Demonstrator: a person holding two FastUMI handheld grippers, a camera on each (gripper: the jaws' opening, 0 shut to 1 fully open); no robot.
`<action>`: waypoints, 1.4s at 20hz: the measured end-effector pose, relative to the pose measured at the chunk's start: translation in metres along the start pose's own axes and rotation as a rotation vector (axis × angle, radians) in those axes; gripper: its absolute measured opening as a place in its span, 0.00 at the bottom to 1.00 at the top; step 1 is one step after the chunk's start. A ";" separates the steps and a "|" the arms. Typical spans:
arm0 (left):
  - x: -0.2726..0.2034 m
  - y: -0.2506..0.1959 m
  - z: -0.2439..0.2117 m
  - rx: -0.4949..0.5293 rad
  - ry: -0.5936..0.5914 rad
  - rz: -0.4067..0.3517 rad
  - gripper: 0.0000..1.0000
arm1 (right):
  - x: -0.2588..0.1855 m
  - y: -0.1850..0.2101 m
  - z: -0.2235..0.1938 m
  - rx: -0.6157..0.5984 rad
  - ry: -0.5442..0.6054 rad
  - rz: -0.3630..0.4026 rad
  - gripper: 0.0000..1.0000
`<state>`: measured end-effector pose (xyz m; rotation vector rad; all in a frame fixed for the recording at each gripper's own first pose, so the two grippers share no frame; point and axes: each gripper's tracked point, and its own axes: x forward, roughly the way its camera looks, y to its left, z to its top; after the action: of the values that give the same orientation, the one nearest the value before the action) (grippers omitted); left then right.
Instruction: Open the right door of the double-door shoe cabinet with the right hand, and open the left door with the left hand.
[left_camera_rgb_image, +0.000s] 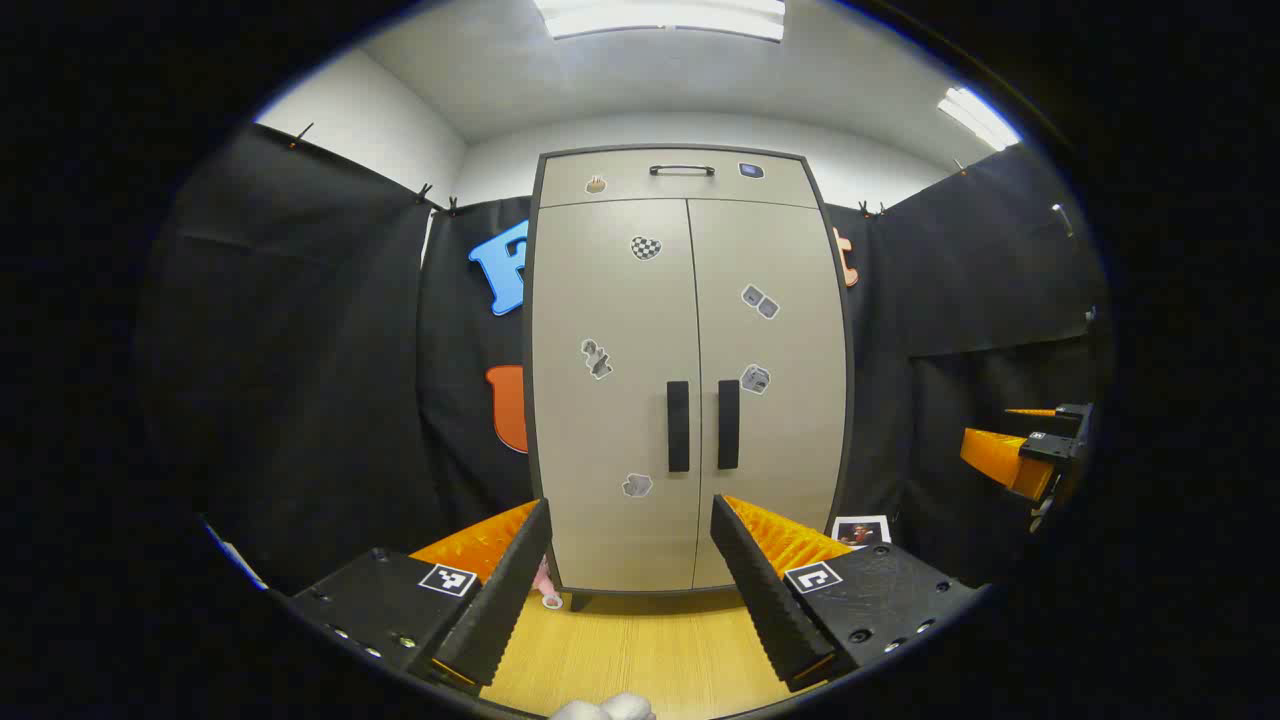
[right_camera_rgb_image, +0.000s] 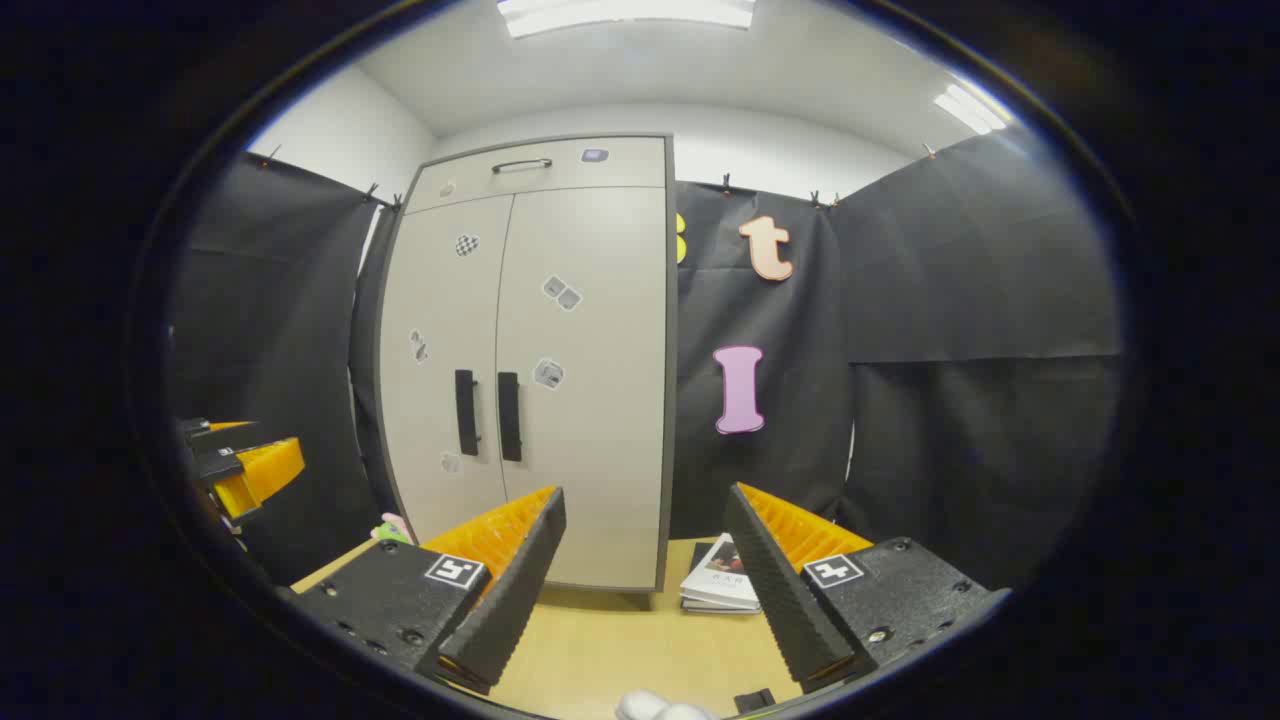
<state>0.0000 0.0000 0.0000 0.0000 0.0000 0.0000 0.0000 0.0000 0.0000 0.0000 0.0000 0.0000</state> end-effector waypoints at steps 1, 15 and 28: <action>0.000 0.001 0.000 0.002 0.000 0.000 0.96 | 0.000 0.000 0.000 0.000 0.002 0.000 1.00; -0.003 0.002 -0.003 0.003 0.014 -0.006 0.96 | 0.004 0.006 -0.002 -0.013 0.005 -0.013 0.99; -0.004 0.008 -0.004 0.005 0.048 0.064 0.96 | 0.090 0.051 -0.003 0.013 0.031 -0.008 1.00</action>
<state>-0.0038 0.0083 -0.0043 0.0052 0.0477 0.0640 0.0904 0.0511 -0.0030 0.0130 0.0314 -0.0080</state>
